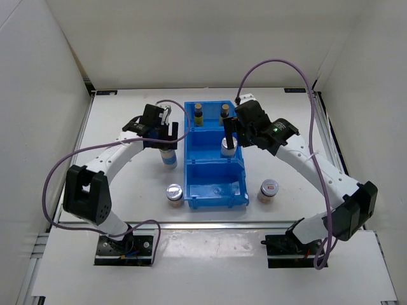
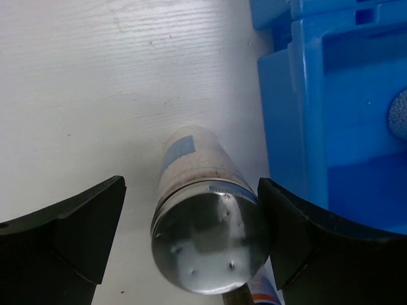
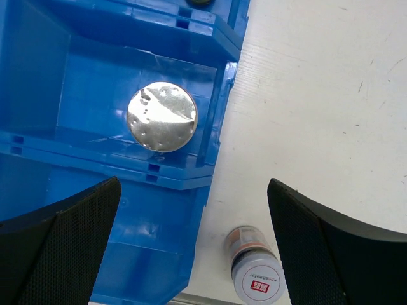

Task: Organize the condiment bottles

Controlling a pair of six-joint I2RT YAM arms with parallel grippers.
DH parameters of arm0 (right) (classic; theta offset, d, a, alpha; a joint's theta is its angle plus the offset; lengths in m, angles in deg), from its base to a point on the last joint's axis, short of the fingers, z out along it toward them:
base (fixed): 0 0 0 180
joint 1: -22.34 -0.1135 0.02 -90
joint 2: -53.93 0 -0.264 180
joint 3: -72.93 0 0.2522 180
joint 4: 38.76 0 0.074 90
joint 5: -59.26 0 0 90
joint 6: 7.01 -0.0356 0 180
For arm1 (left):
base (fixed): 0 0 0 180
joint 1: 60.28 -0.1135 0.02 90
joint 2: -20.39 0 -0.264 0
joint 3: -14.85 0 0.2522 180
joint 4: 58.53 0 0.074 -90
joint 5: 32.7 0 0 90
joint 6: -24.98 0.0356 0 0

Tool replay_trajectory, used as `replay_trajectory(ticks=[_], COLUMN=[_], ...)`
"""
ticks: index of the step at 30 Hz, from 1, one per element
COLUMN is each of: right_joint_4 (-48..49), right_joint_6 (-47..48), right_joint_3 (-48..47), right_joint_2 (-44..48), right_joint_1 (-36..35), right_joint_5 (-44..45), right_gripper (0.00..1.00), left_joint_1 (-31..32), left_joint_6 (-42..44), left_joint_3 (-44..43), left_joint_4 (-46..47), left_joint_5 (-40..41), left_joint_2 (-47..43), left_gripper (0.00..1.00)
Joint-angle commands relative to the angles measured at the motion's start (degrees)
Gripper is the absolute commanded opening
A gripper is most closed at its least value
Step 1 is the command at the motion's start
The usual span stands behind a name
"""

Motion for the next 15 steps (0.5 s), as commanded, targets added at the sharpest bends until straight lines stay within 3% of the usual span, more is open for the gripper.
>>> replay_trajectory(ticks=[1, 3, 7, 8, 10, 15], right_joint_4=[1.1, 1.1, 0.5, 0.5, 0.5, 0.0], right_joint_6=[0.3, 0.3, 0.3, 0.3, 0.3, 0.3], right_joint_3=[0.2, 0.2, 0.2, 0.2, 0.8, 1.4], right_joint_2=[0.5, 0.5, 0.5, 1.0, 1.0, 1.5], right_joint_1=[-0.4, -0.4, -0.4, -0.4, -0.4, -0.4], right_joint_5=[0.6, 1.1, 1.1, 1.1, 1.7, 2.3], right_gripper=[0.99, 0.99, 0.99, 0.99, 0.99, 0.99], left_joint_1=[0.0, 0.0, 0.0, 0.0, 0.5, 4.0], left_joint_6=[0.9, 0.9, 0.4, 0.4, 0.4, 1.5], left_joint_3=[-0.1, -0.6, -3.8, -6.7, -10.4, -22.9], left_joint_4=[-0.7, -0.7, -3.2, -4.2, -7.2, -9.9], left_joint_5=[-0.4, -0.4, 1.9, 2.8, 3.9, 3.9], left_joint_2=[0.5, 0.5, -0.9, -1.9, -2.8, -4.7], left_gripper=[0.92, 0.85, 0.56, 0.41, 0.21, 0.11])
